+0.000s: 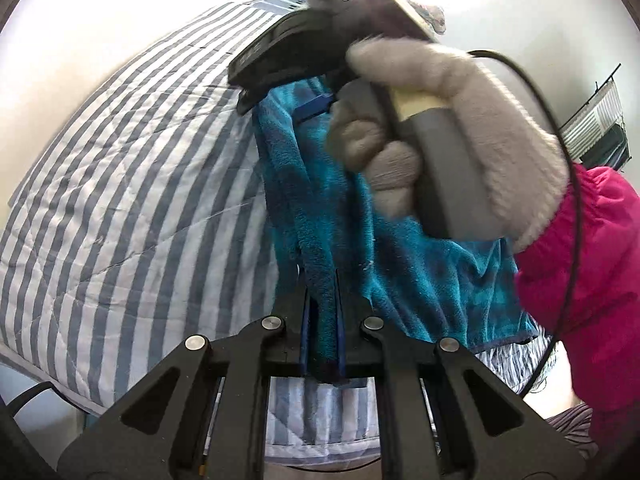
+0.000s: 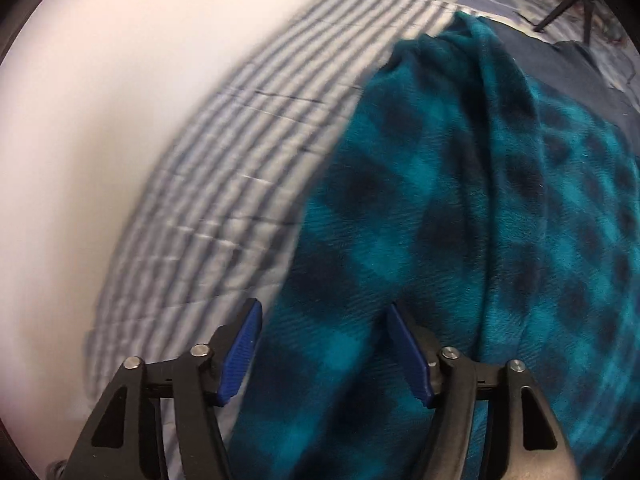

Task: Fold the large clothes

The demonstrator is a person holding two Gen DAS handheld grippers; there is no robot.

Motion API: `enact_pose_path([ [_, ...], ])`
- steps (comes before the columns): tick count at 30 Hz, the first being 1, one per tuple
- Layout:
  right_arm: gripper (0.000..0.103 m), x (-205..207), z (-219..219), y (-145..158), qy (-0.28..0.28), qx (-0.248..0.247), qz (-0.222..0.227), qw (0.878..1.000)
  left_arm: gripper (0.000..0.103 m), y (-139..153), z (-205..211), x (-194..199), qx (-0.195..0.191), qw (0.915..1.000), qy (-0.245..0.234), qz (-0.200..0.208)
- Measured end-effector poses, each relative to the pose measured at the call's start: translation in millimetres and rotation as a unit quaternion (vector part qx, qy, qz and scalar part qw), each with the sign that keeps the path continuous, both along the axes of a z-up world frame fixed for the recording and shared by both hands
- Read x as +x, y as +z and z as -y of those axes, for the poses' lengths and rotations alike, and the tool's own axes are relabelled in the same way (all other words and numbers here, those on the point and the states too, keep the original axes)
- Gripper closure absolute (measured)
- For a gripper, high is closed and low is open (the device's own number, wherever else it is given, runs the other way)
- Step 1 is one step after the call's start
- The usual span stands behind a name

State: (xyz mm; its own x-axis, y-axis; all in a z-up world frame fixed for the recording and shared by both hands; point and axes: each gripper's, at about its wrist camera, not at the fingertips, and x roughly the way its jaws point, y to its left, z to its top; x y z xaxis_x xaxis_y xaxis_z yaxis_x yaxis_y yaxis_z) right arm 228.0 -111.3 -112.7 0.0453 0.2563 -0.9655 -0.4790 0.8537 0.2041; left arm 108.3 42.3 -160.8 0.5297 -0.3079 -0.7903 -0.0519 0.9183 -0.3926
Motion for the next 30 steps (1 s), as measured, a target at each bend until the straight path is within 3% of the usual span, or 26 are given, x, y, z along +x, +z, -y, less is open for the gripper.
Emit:
enact_pose_path([
  [2,0.056,-3,2,-1,0.0,-0.011,0.015,1.0,0.096,2,8,2,0.005,1.0,-0.003,0.003],
  [4,0.081,-7,8,0,0.006,-0.02,0.03,0.999,0.096,3,20,5,0.007,1.0,-0.004,0.003],
  [6,0.093,-9,20,3,-0.002,0.002,0.025,1.0,0.096,4,26,7,0.005,0.9999,-0.01,0.001],
  [11,0.095,2,74,10,-0.05,0.107,0.006,0.993,0.096,11,57,10,0.04,0.9986,-0.031,0.017],
  [17,0.096,9,154,17,-0.117,0.225,-0.008,0.967,0.096,7,99,15,0.059,0.9961,-0.058,0.03],
  [24,0.096,-4,238,10,-0.2,0.31,-0.003,0.929,0.096,2,151,19,0.094,0.9897,-0.101,0.038],
  [30,0.096,-26,301,-10,-0.254,0.333,-0.009,0.908,0.096,-14,192,26,0.105,0.9851,-0.134,0.027],
])
